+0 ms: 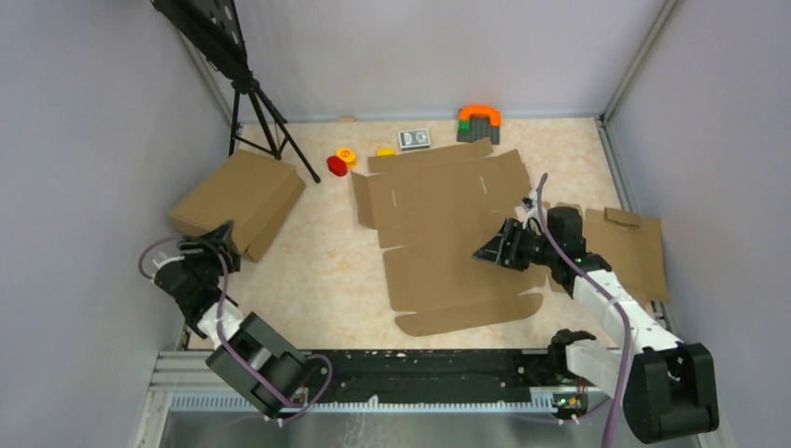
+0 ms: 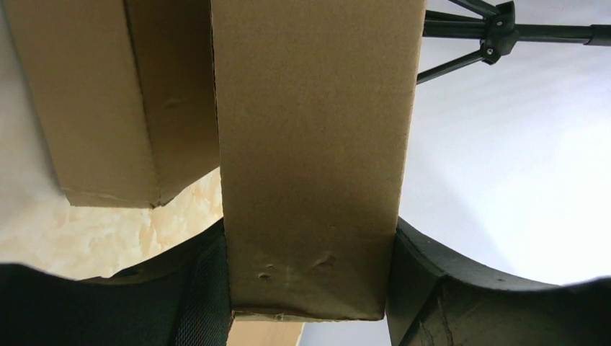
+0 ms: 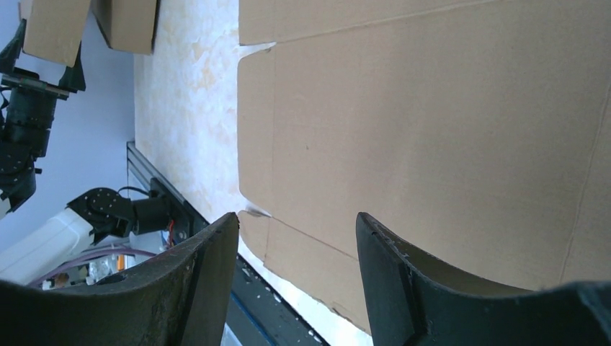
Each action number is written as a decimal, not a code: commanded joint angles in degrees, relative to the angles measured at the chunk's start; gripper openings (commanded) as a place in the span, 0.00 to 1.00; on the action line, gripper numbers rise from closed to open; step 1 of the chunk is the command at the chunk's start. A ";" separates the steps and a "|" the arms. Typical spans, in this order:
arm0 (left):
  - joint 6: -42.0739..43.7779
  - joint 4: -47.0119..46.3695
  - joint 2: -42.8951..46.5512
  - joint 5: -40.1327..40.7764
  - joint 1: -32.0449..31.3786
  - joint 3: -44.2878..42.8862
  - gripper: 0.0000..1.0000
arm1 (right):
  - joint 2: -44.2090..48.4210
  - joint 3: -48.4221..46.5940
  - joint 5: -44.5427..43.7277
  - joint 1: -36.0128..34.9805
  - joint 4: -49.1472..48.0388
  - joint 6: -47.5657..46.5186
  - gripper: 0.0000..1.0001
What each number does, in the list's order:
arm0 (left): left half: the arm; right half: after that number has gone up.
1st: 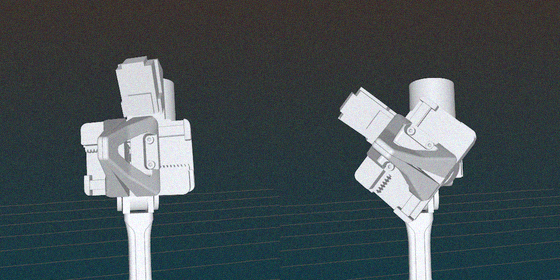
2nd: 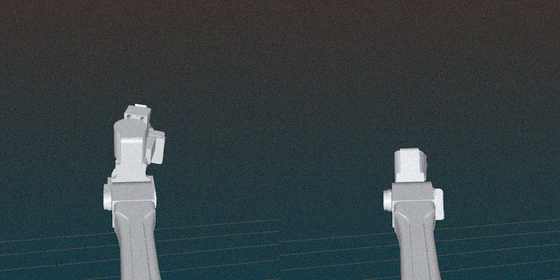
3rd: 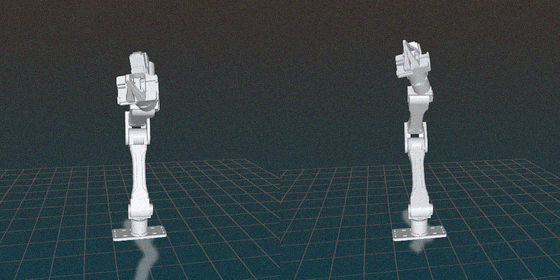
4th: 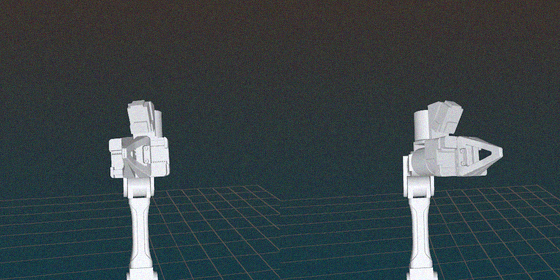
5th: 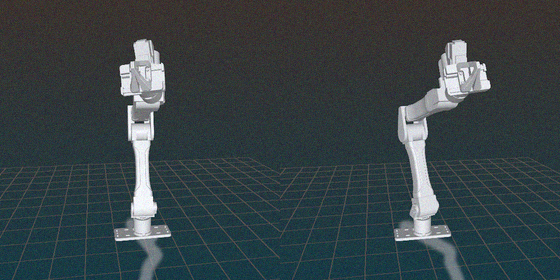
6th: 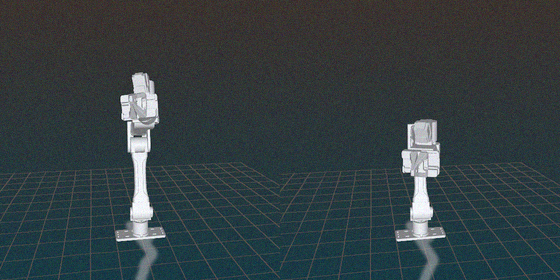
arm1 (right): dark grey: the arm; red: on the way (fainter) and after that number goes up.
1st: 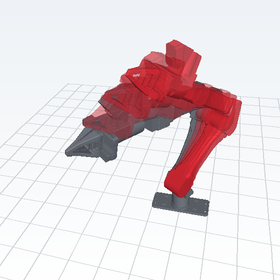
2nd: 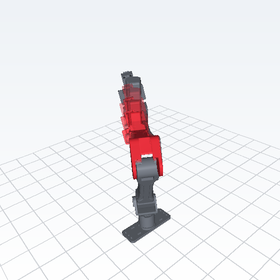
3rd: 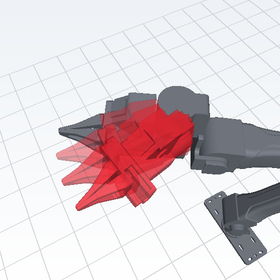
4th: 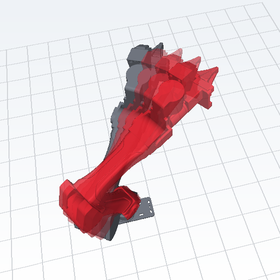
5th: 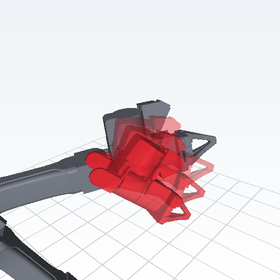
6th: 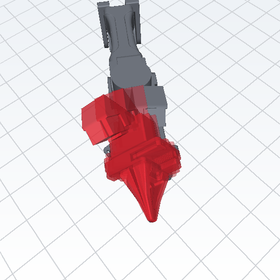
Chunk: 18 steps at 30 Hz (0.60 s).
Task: Fold the paper box
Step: Place the paper box on the paper box.
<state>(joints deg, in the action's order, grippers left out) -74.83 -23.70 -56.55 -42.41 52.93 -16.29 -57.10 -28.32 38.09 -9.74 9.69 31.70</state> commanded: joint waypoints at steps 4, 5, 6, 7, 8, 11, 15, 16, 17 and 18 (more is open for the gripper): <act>-0.38 -13.37 -9.59 -2.80 1.30 -3.25 0.42 | 2.86 -5.36 -2.61 -1.56 1.79 -0.31 0.60; -1.80 -15.67 -11.14 -3.74 1.37 -3.38 0.42 | 3.14 -5.72 -3.00 -1.82 2.46 -0.37 0.60; -2.88 -17.02 -12.35 -3.92 1.39 -3.35 0.42 | 3.40 -5.97 -3.36 -2.02 2.70 -0.34 0.60; -3.55 -17.82 -13.11 -3.49 1.36 -3.22 0.42 | 3.58 -6.08 -3.51 -2.16 2.85 -0.26 0.60; -4.33 -19.17 -13.74 -3.02 1.29 -2.89 0.41 | 3.67 -6.25 -3.54 -2.22 3.04 -0.20 0.60; -6.81 -23.65 -15.16 -2.54 1.16 -1.82 0.41 | 3.99 -6.61 -3.72 -2.41 3.40 -0.11 0.60; -8.72 -24.97 -12.99 1.90 0.93 0.41 0.40 | 4.03 -6.76 -3.39 -2.62 3.14 0.14 0.60; -8.69 -24.70 -12.27 3.10 0.45 0.49 0.39 | 4.14 -6.81 -3.37 -2.59 3.11 0.14 0.60; -8.23 -24.02 -11.66 4.00 -0.21 0.30 0.39 | 4.26 -6.72 -3.41 -2.59 3.19 0.13 0.60; -7.55 -22.58 -11.19 4.63 -1.06 -0.22 0.40 | 4.53 -6.65 -3.45 -2.61 3.27 0.07 0.60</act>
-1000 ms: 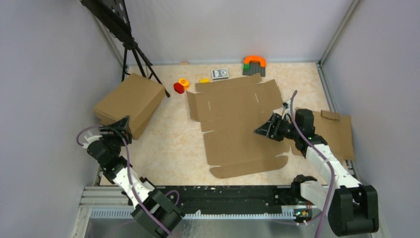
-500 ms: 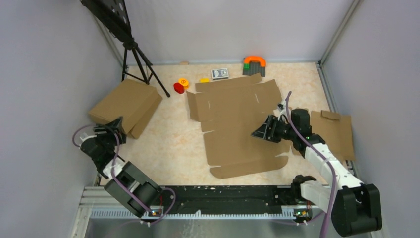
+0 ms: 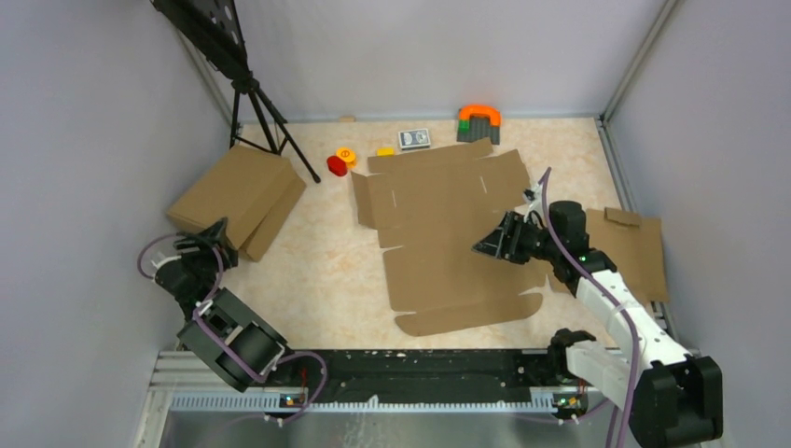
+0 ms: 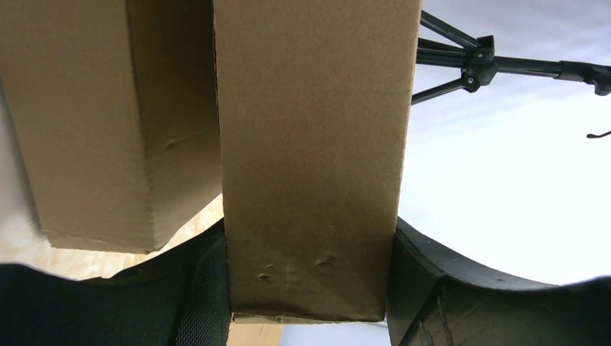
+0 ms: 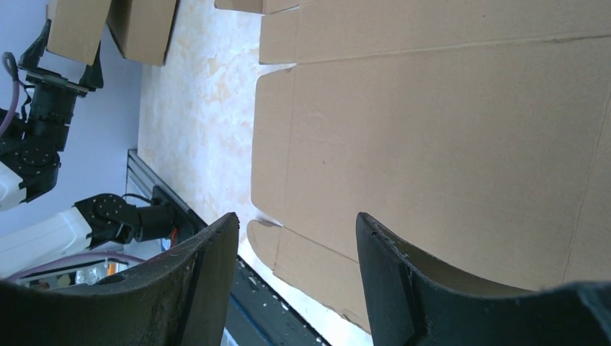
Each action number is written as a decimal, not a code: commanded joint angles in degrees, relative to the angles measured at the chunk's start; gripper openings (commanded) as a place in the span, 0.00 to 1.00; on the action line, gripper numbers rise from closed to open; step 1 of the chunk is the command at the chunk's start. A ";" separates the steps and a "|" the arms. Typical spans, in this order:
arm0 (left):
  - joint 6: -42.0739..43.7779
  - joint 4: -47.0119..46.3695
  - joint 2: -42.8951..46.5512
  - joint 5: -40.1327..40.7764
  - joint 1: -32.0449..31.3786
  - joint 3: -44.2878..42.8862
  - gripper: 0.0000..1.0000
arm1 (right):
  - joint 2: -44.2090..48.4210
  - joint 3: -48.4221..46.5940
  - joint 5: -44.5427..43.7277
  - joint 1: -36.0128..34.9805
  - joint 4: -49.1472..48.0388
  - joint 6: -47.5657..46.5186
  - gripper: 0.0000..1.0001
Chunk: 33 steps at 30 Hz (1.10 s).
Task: Fold the paper box
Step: Place the paper box on the paper box.
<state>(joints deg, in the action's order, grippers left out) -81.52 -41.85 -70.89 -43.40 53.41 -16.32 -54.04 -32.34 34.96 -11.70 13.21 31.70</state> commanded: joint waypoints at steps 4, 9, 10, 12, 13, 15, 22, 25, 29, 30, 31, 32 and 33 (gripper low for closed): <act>-0.07 -2.46 4.53 8.26 -3.33 -0.65 0.40 | 2.46 -2.43 -0.24 -0.65 0.04 0.17 0.60; 0.65 -2.84 3.56 11.59 -6.07 -1.54 0.44 | 2.56 -2.40 -0.24 -0.64 0.21 -0.43 0.60; 0.50 -3.63 3.62 12.70 -6.64 -0.96 0.44 | 2.34 -2.37 -0.12 -0.64 0.18 -0.48 0.60; 0.19 -5.48 4.65 15.84 -8.03 0.71 0.45 | 2.21 -2.05 0.27 -0.65 -0.47 -0.25 0.60; 0.08 -6.16 5.68 17.59 -8.62 1.83 0.45 | 2.06 -1.88 0.47 -0.63 -0.76 -0.15 0.60; 0.70 -5.23 8.60 20.49 -9.83 2.80 0.49 | 2.01 -1.81 0.55 -0.61 -0.96 -0.19 0.60; 6.56 11.06 15.68 26.44 -11.80 -0.34 0.88 | 1.63 -1.71 1.16 -0.63 -1.23 -0.34 0.60; 10.04 27.02 18.46 29.37 -11.79 -5.46 0.93 | 1.58 -1.79 1.38 -0.65 -1.45 -0.26 0.60; 16.16 56.00 14.47 34.24 -11.83 -18.66 0.99 | 1.48 -1.87 1.76 -0.67 -1.82 -0.04 0.60; 17.03 59.42 13.51 35.07 -11.77 -21.14 0.99 | 1.44 -1.79 1.92 -0.62 -1.91 0.09 0.60; 17.31 62.91 12.97 36.32 -11.83 -23.42 0.99 | 1.44 -1.84 2.07 -0.65 -1.98 0.07 0.60; 17.23 65.90 12.80 37.90 -11.83 -24.60 0.99 | 1.48 -1.77 2.19 -0.64 -2.00 0.11 0.60; 17.19 67.81 12.91 39.01 -11.78 -25.14 0.99 | 1.50 -1.79 2.26 -0.64 -1.97 0.10 0.60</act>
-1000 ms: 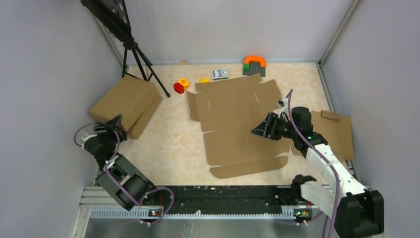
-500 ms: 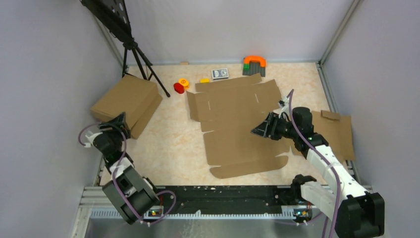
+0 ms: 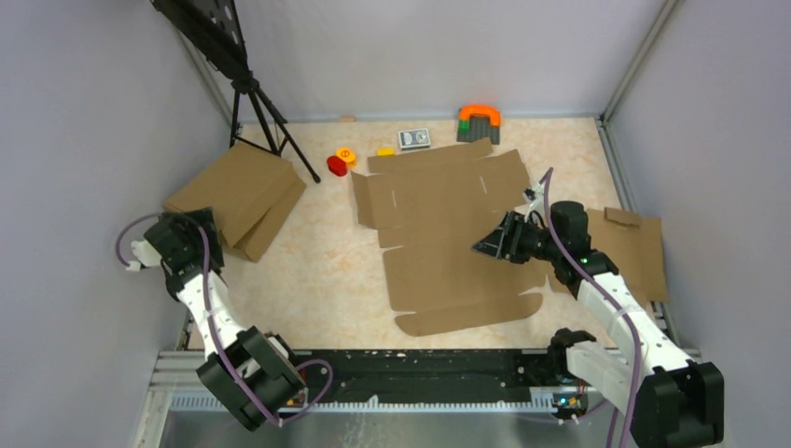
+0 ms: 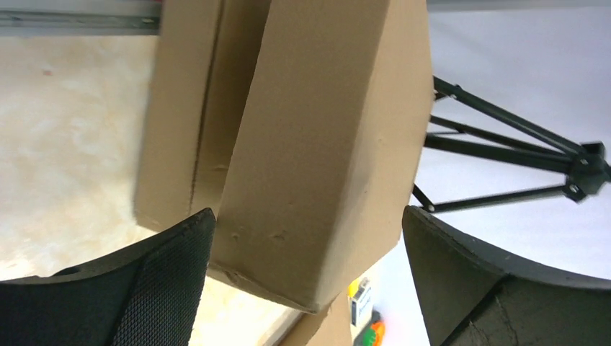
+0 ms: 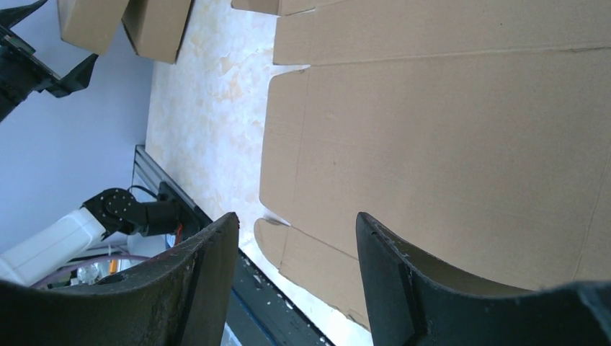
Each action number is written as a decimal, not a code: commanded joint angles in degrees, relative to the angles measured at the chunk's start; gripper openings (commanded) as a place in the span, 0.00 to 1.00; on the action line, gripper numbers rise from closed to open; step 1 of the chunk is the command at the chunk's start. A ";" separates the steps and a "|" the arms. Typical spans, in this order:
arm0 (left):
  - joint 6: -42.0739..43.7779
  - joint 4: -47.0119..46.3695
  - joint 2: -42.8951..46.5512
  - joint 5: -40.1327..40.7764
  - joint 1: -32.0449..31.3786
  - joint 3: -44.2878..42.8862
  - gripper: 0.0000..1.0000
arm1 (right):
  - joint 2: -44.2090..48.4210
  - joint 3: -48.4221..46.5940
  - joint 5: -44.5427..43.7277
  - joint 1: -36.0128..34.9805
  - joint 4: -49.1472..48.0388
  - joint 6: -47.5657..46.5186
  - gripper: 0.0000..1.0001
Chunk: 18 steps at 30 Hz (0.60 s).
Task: Fold the paper box
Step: Place the paper box on the paper box.
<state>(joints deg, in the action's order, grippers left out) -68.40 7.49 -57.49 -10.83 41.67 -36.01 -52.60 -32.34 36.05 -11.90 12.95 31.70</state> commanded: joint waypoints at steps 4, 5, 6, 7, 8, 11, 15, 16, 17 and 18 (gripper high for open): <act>3.62 24.46 0.43 9.67 -0.14 -7.77 0.99 | 0.28 -1.72 1.38 -0.43 -1.83 0.24 0.60; 3.56 26.04 0.59 10.21 -0.15 -8.21 0.99 | 0.38 -1.73 1.36 -0.47 -1.78 0.28 0.60; 3.65 27.29 0.57 11.76 -0.18 -8.68 0.99 | 0.46 -1.72 1.41 -0.49 -1.77 0.22 0.60; 3.96 28.36 0.67 12.33 -0.14 -9.04 0.99 | 0.54 -1.75 1.46 -0.43 -1.77 0.24 0.60; 4.82 29.34 1.07 11.95 -0.18 -9.55 0.99 | 0.58 -1.69 1.47 -0.47 -1.64 0.28 0.60; 11.16 29.05 5.49 9.28 -3.50 -11.10 0.99 | 0.56 -1.70 1.43 -0.45 -1.77 0.12 0.60; 21.13 23.86 14.69 8.07 -15.41 -11.71 0.99 | 0.48 -1.88 0.93 -0.41 -2.40 -0.42 0.60; 22.22 22.56 16.06 5.95 -17.70 -11.33 0.99 | 0.59 -1.91 0.27 -0.41 -2.63 -0.37 0.61; 23.51 20.80 17.01 2.45 -20.08 -10.85 0.99 | 0.69 -1.80 -0.27 -0.42 -3.07 -0.15 0.62; 24.00 18.85 17.60 0.10 -21.91 -9.59 0.99 | 0.87 -1.51 -0.81 -0.42 -3.87 0.33 0.63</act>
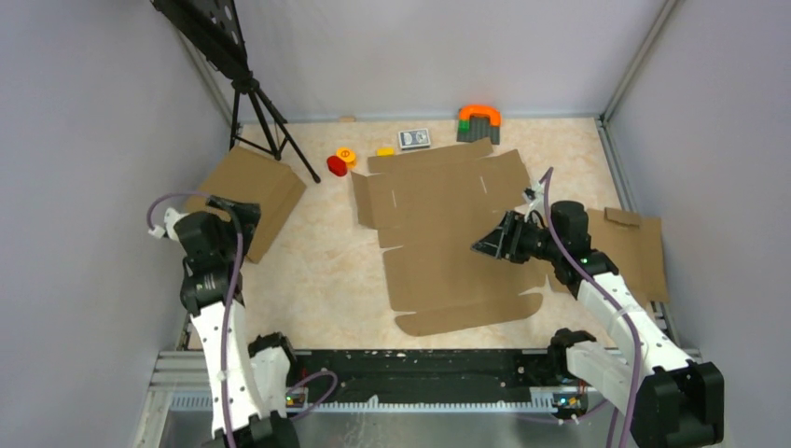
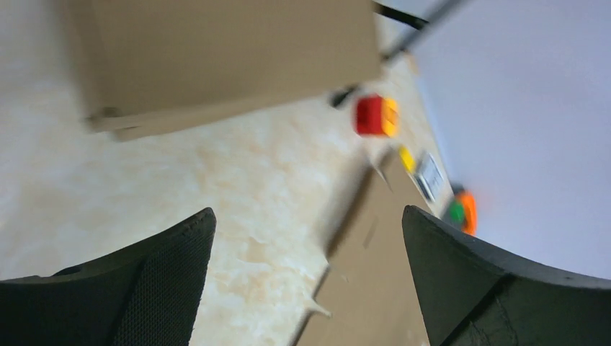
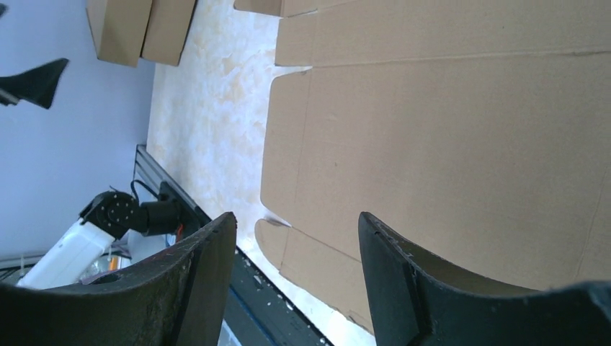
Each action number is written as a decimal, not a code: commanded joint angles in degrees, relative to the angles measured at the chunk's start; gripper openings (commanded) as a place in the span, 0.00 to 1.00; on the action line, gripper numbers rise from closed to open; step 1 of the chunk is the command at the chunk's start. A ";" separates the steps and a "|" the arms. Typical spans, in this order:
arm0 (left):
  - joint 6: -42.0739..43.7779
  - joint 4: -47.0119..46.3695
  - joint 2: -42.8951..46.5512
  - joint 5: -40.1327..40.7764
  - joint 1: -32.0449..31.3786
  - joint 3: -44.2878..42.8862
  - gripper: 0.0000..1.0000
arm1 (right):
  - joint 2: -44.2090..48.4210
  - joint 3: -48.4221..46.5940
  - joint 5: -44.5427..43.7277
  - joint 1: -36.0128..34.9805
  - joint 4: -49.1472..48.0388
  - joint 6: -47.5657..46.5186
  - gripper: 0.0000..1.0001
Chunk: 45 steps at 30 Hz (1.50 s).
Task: Fold the paper box
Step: Place the paper box on the paper box, then reset both arms
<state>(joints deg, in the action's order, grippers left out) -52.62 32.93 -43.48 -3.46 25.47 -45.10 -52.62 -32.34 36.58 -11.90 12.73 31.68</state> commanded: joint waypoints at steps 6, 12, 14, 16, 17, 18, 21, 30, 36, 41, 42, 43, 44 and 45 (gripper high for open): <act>10.79 -15.35 2.44 3.78 -25.68 5.84 0.99 | 2.74 0.87 -8.01 -0.48 -10.31 4.65 0.69; 26.96 -31.66 0.11 9.60 -38.62 11.79 0.99 | 5.56 5.15 -25.74 -0.46 -21.81 -2.03 0.71; 32.05 -36.55 -1.29 11.18 -38.83 14.05 0.99 | 6.17 7.82 -30.32 -0.45 -27.56 -5.43 0.72; 37.19 -41.82 -2.98 12.42 -38.83 16.60 0.99 | 5.07 8.41 -34.73 -0.47 -29.52 -10.15 0.74; 39.42 -45.29 -3.86 12.88 -38.83 18.19 0.99 | 3.90 8.18 -36.14 -0.48 -29.62 -12.73 0.74; 40.43 -48.75 -5.06 14.34 -38.81 19.68 0.99 | 2.57 7.94 -38.49 -0.41 -30.37 -14.89 0.75; 42.57 -59.14 -10.17 20.39 -38.47 23.47 0.99 | -0.93 9.20 -41.19 0.65 -36.55 -19.56 0.76; 45.06 -73.27 -18.25 13.56 -23.38 28.72 0.98 | -14.52 14.91 -40.81 7.39 -56.67 -25.47 0.76; 45.62 -84.15 -27.92 10.03 -21.70 30.15 0.98 | -25.65 12.67 -37.99 9.26 -59.30 -22.69 0.76; 46.85 -83.42 -29.93 10.85 -21.66 28.25 0.96 | -24.15 14.30 -39.01 9.44 -60.31 -22.15 0.74; 47.15 -84.82 -31.41 10.81 -21.66 28.30 0.96 | -23.06 15.49 -38.77 9.37 -61.34 -22.42 0.74; 47.26 -87.42 -33.51 11.10 -21.64 28.71 0.96 | -22.09 16.37 -38.32 9.43 -62.03 -23.11 0.74; 47.46 -90.19 -35.94 11.19 -21.62 28.90 0.96 | -21.65 16.47 -38.06 9.44 -61.62 -23.97 0.74; 47.81 -93.15 -38.47 11.25 -21.62 28.88 0.96 | -21.88 15.93 -37.92 9.40 -60.69 -25.12 0.74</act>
<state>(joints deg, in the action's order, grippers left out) -6.92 -48.29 -75.42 8.34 3.46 -15.75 -77.06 -17.15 -2.59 -2.81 -42.94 8.97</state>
